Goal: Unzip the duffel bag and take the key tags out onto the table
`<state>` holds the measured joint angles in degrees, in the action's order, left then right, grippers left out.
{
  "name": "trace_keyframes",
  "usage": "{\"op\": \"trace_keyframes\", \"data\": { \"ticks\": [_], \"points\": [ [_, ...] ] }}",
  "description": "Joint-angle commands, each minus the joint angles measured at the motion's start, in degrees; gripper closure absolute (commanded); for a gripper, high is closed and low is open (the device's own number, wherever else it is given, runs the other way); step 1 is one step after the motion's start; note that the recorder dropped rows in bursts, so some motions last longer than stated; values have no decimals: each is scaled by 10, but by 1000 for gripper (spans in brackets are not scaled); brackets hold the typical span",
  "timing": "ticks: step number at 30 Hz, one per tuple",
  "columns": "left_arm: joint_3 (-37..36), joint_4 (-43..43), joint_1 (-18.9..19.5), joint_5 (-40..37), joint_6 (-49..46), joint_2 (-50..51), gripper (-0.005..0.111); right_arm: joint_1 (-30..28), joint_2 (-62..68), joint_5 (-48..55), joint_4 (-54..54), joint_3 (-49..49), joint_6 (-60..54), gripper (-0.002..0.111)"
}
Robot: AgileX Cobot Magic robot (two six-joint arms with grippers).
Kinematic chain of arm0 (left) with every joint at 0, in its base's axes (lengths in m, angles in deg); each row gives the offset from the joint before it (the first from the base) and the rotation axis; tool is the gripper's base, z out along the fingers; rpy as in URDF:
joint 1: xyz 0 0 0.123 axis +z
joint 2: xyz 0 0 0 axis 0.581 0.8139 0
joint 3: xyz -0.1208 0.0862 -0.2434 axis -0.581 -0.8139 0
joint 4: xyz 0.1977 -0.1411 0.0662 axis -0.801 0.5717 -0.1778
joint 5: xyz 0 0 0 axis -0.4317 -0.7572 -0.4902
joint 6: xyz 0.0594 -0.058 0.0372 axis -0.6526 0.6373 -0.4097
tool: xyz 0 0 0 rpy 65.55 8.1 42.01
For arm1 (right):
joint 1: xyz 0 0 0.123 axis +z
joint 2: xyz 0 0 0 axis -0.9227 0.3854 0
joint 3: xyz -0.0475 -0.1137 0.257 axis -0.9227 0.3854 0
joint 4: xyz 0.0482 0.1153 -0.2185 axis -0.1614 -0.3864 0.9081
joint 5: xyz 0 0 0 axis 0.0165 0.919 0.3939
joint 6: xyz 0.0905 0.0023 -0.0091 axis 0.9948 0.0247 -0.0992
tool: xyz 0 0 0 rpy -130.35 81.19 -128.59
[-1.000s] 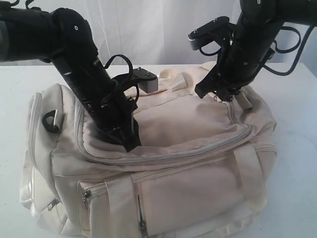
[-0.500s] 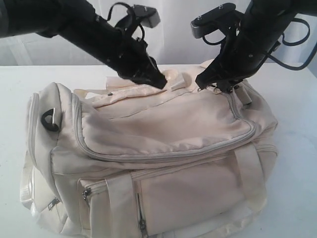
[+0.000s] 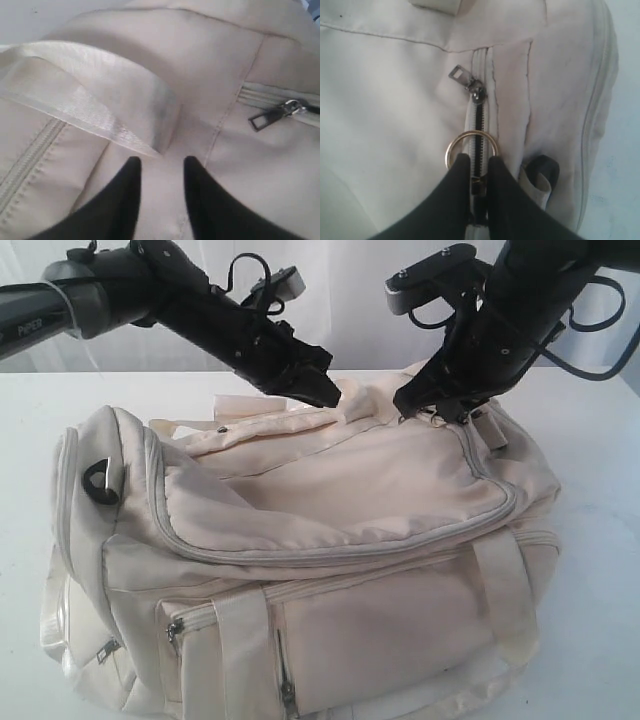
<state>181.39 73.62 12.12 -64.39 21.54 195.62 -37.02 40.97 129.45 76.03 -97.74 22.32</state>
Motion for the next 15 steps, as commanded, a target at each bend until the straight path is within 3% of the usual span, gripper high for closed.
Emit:
{"op": "trace_keyframes", "data": {
  "ticks": [1,3,9,15],
  "points": [
    [5,52,-6,-10,-5,15,34,-7,-8,7,0,4,4,108],
    [5,52,-12,8,-8,21,29,-7,-8,7,-3,4,4,108],
    [5,64,-25,49,-8,35,43,-7,-8,14,-11,4,4,108],
    [5,68,-36,102,-10,35,48,-7,-8,16,-11,4,4,108]
  ]
}}
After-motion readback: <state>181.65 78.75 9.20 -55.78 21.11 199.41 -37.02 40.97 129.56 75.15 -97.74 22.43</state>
